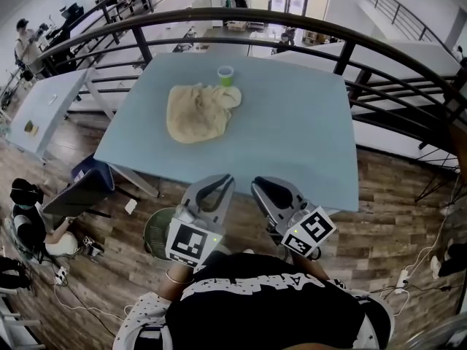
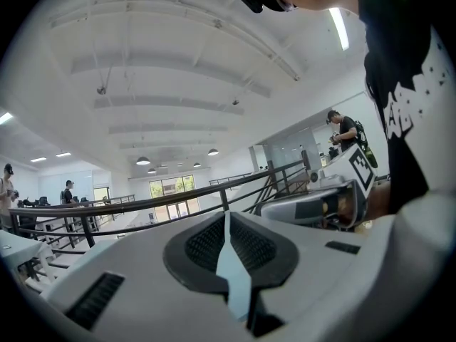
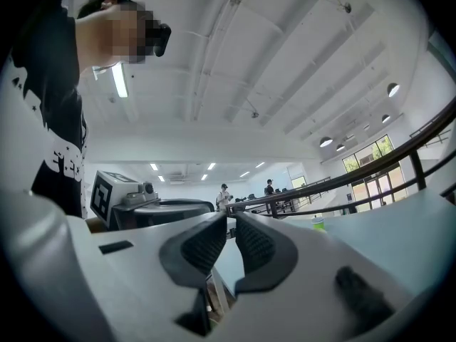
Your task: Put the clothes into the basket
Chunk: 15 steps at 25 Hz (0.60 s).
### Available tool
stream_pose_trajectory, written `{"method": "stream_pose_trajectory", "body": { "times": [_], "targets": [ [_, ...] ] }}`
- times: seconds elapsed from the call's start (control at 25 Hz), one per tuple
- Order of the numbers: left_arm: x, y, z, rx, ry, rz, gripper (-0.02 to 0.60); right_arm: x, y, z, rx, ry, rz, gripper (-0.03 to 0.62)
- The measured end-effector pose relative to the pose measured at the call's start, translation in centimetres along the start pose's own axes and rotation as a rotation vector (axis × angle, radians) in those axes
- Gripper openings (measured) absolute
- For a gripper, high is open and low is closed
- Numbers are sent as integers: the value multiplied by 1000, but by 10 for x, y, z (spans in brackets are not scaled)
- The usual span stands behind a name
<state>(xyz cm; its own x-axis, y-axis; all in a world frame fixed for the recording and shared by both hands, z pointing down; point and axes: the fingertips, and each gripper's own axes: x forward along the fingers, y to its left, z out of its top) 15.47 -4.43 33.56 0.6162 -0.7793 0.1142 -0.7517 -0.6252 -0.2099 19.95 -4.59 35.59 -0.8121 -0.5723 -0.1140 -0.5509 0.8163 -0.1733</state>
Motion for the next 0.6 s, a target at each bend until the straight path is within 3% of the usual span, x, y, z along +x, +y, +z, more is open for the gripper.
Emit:
{"method": "stream_pose_trajectory", "body": {
  "times": [0.6],
  "targets": [
    [5,1,-7,-23,-3,6,15,-1,-8,-5,-12,18,-12,31]
  ]
}}
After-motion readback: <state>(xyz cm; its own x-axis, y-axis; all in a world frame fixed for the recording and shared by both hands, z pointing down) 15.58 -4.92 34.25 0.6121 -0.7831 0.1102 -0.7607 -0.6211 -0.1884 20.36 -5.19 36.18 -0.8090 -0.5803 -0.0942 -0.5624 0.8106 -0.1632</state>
